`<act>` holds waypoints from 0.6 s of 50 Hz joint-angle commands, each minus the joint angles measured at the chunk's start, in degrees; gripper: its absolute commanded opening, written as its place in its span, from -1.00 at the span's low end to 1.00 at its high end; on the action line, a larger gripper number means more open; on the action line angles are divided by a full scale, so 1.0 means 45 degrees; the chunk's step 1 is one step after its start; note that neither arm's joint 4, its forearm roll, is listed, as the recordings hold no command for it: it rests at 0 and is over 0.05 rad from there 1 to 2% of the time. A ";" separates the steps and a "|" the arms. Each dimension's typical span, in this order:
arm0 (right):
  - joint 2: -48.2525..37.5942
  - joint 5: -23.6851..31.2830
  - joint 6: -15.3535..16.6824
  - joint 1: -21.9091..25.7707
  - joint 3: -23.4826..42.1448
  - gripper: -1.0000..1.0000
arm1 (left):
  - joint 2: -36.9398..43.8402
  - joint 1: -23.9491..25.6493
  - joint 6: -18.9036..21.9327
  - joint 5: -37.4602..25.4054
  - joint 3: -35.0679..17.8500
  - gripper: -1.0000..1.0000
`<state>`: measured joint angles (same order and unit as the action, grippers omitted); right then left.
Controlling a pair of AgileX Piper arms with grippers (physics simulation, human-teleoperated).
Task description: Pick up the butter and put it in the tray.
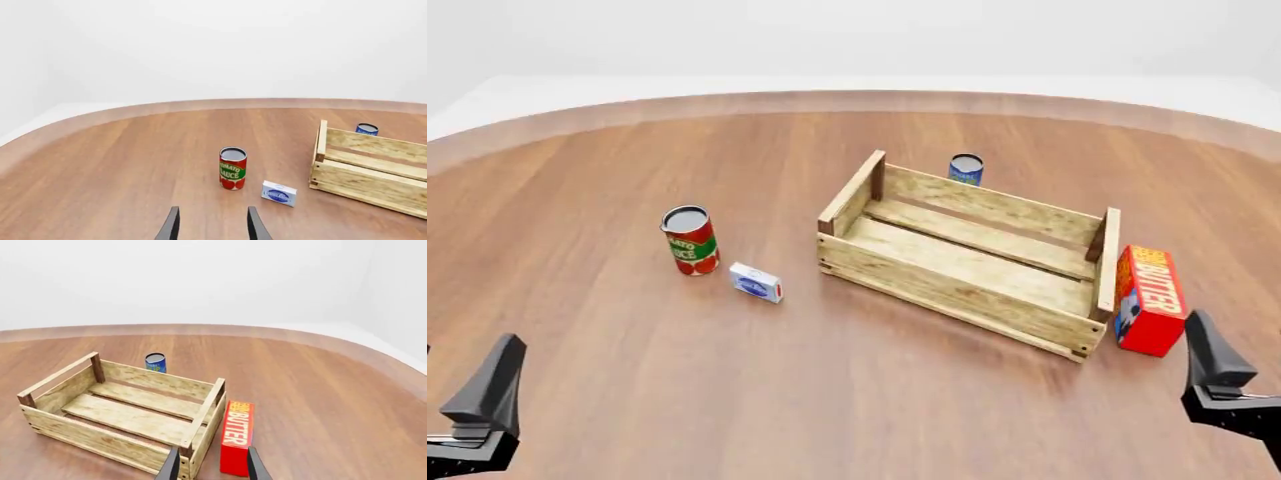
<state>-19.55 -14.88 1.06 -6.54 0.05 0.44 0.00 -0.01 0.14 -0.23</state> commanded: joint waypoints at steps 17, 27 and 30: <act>-0.2937 -0.2411 -0.0047 -0.0609 -0.0002 1.00 | 0.0001 -0.0003 0.0000 -0.0001 0.0000 1.00; -0.4536 -0.3756 0.0008 -0.0630 -0.0004 1.00 | 0.0001 0.0000 -0.0001 0.0000 0.0000 1.00; -0.4958 -0.4138 -0.0006 -0.0694 -0.0005 1.00 | -0.0001 -0.0002 0.0001 0.0000 0.0000 1.00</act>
<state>-35.65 -28.20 0.99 -9.14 0.04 0.44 0.00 -0.01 0.14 -0.23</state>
